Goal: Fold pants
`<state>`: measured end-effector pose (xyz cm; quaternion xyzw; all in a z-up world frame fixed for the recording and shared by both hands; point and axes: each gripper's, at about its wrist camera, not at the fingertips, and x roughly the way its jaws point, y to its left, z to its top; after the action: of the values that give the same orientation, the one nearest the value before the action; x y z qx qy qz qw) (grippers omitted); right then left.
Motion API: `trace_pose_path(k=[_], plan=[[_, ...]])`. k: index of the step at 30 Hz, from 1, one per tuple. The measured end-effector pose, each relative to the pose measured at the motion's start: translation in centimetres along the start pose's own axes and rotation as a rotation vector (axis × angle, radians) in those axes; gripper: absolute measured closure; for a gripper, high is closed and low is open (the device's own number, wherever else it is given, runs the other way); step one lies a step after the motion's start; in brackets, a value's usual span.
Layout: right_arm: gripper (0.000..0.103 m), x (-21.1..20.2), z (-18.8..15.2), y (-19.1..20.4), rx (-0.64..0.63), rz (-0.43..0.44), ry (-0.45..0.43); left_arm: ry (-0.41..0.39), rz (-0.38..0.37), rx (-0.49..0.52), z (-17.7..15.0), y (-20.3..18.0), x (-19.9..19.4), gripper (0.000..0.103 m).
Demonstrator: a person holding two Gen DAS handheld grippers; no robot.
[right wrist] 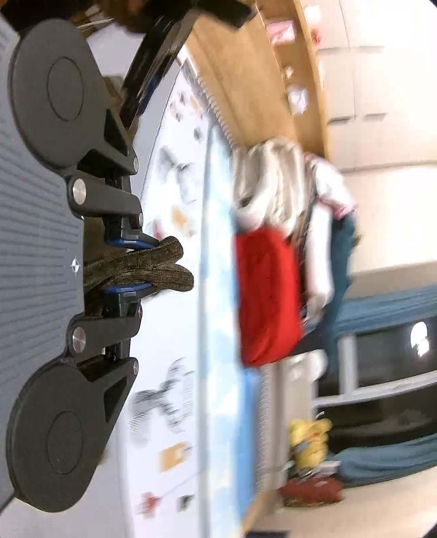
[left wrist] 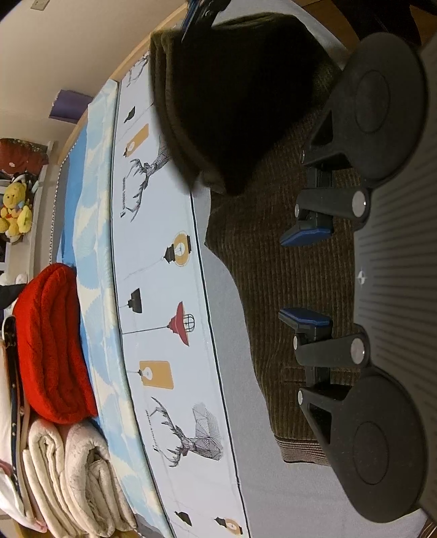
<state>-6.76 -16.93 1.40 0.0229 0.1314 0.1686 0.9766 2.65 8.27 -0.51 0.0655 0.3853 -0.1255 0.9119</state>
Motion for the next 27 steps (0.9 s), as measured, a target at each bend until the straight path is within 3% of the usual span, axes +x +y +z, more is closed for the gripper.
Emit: trace_pose_path(k=[2, 3, 4, 6, 7, 8, 9, 10, 13, 17, 20, 23, 24, 27], plan=[[0.081, 0.5, -1.0, 2.2, -0.118, 0.047, 0.044, 0.005, 0.0, 0.001, 0.0, 0.0, 0.1, 0.058], [0.08, 1.4, -2.1, 3.5, -0.178, 0.078, 0.109, 0.006, 0.001, 0.002, 0.0, -0.1, 0.2, 0.058], [0.079, 2.8, -3.4, 4.4, -0.213, 0.105, 0.202, 0.008, 0.002, 0.003, 0.1, -0.1, 0.2, 0.058], [0.075, 6.3, -7.4, 6.1, -0.275, 0.153, 0.479, 0.011, 0.001, 0.003, 0.1, -0.4, 0.3, 0.058], [0.074, 7.2, -9.5, 7.1, -0.361, 0.158, 0.574, 0.012, -0.001, 0.005, 0.2, -0.5, 0.4, 0.058], [0.072, 7.3, -10.9, 8.1, -0.461, 0.164, 0.603, 0.014, -0.002, 0.008, 0.2, -0.7, 0.5, 0.058], [0.069, 6.7, -11.5, 9.0, -0.555, 0.159, 0.562, 0.016, -0.004, 0.011, 0.2, -0.9, 0.6, 0.058], [0.068, 6.0, -10.8, 9.1, -0.558, 0.175, 0.534, 0.016, -0.008, 0.014, 0.3, -1.1, 0.6, 0.058], [0.069, 4.4, -6.8, 5.5, -0.265, 0.205, 0.433, 0.016, -0.016, 0.028, 0.5, -1.6, 0.9, 0.058], [0.067, 2.6, -4.5, -1.0, -0.032, 0.004, 0.347, 0.023, -0.033, 0.038, 0.8, -2.8, 1.5, 0.058], [0.067, 1.9, -5.5, -5.6, 0.099, -0.196, 0.388, 0.036, -0.06, 0.066, 0.9, -4.3, 2.1, 0.058], [0.068, 2.2, -8.6, -9.0, 0.128, -0.348, 0.6, 0.064, -0.104, 0.096, 0.8, -6.2, 3.0, 0.058], [0.072, 2.4, -10.2, -9.6, 0.116, -0.376, 0.675, 0.077, -0.122, 0.112, 0.6, -7.0, 3.3, 0.058], [0.072, 2.3, -10.3, -9.1, 0.109, -0.369, 0.636, 0.117, -0.16, 0.18, -0.4, -9.5, 4.6, 0.058]])
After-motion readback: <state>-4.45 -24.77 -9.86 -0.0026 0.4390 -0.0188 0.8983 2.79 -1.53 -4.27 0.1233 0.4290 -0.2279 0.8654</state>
